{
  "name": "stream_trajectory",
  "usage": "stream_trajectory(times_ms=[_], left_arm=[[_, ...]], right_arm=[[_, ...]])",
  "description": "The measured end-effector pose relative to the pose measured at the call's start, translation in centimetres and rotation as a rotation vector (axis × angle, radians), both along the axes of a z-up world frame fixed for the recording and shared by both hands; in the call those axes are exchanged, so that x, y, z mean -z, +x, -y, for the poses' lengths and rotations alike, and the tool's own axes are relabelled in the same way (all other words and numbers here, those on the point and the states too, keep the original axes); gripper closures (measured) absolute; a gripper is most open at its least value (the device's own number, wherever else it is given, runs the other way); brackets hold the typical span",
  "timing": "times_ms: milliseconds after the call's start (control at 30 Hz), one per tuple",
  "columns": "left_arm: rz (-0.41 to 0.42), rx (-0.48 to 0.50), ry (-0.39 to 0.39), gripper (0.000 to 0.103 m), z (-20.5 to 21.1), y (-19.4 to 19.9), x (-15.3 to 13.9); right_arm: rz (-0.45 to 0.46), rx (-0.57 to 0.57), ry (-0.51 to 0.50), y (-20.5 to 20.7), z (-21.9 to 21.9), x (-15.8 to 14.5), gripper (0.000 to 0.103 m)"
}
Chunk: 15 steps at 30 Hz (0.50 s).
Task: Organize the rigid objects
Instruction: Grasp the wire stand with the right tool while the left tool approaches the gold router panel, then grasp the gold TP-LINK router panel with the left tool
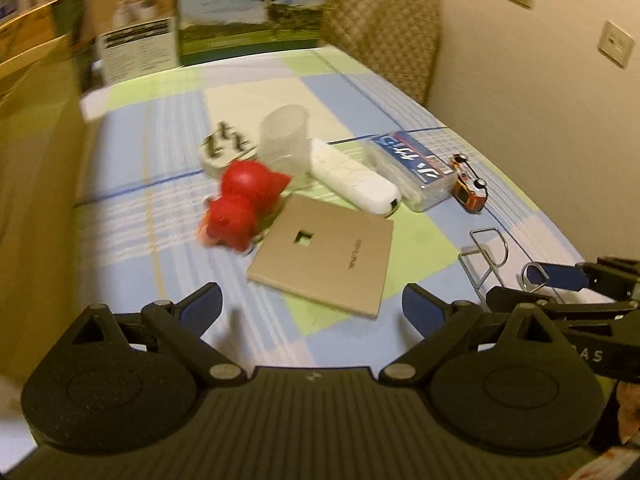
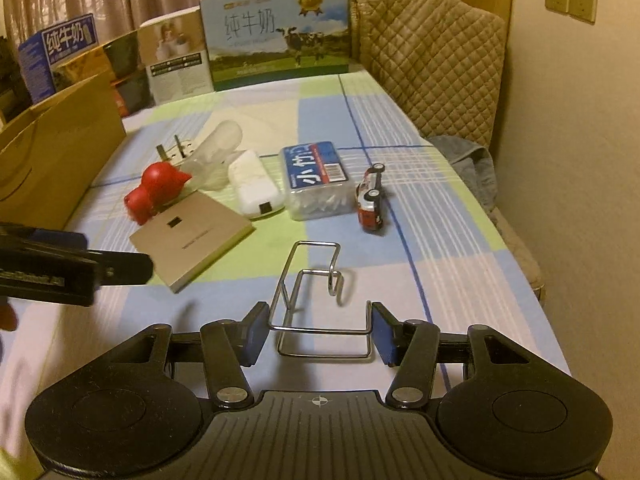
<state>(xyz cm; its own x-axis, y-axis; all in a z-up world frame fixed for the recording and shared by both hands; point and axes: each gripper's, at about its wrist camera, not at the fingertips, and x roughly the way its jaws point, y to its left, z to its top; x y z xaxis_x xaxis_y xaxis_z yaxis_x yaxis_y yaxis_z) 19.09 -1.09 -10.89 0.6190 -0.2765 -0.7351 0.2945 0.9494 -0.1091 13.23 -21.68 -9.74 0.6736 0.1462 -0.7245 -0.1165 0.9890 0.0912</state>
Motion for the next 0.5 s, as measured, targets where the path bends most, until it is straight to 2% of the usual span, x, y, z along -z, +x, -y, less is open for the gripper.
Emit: stream_trajectory(times_ms=[300, 400, 500], left_arm=[[0.026, 0.137, 0.065, 0.009, 1.7, 2.4, 2.0], [0.027, 0.153, 0.111, 0.016, 2.2, 2.7, 2.4], [0.014, 0.139, 0.119, 0.016, 2.2, 2.2, 2.4]], right_arm=[[0.016, 0.017, 0.001, 0.1, 0.1, 0.3, 0.052], [0.022, 0.016, -0.007, 0.2, 0.0, 0.4, 0.052], [0.027, 0.003, -0.008, 0.1, -0.2, 0.4, 0.052]])
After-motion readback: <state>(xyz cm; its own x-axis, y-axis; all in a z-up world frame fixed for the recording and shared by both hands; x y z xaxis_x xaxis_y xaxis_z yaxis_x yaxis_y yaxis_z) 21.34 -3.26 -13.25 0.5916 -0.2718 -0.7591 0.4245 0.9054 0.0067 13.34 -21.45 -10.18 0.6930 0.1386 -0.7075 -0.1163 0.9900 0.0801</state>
